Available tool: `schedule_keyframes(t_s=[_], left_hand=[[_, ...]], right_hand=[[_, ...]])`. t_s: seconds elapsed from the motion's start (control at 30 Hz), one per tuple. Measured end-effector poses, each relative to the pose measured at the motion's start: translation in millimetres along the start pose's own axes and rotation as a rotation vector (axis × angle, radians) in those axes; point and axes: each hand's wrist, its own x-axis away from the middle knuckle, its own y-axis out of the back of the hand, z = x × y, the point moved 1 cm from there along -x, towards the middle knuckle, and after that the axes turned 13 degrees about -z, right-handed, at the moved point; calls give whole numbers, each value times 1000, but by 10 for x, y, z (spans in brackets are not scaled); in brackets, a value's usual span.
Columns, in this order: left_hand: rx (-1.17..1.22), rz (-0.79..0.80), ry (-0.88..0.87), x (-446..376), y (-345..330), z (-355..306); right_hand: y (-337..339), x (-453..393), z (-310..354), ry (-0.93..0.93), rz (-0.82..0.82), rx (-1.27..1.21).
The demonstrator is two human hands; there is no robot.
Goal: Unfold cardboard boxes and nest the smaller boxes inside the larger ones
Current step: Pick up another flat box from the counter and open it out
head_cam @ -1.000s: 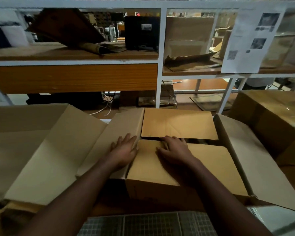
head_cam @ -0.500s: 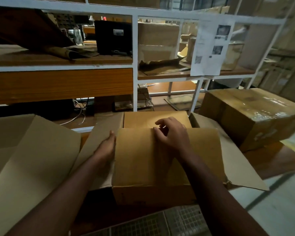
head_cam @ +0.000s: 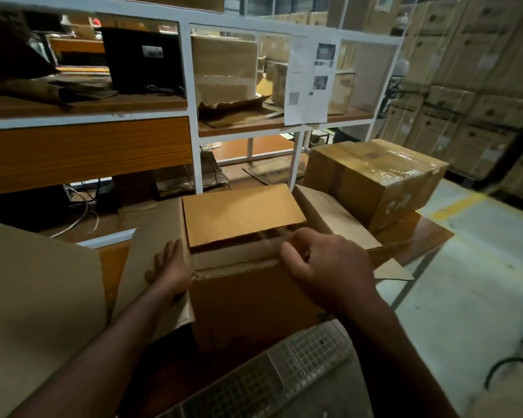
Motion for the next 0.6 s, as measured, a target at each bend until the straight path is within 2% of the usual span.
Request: schedule_keyframes(t_s=[0.1,0.2,0.3,0.37,0.5,0.6], left_hand=[[-57,-57,8,-124,-132,60],[-76,-103,-35,-137,-151,98],[-70,-120,-59,-135,-144,121],[-63,-120,-82,-118,-154,125],[-49,-49,-97,-40,-130,164],[-22,-16,-104,25,-113,218]], right_hand=[[36,315,-44,-72,51,85],[-25,608,-122,-117,73,46],[-243,905,-297,-178,271,46],[-518,1042,-430,-214,340,34],[-1120,1153,-560,-261,271,40],[-1402,996,-590,-179,219,165]])
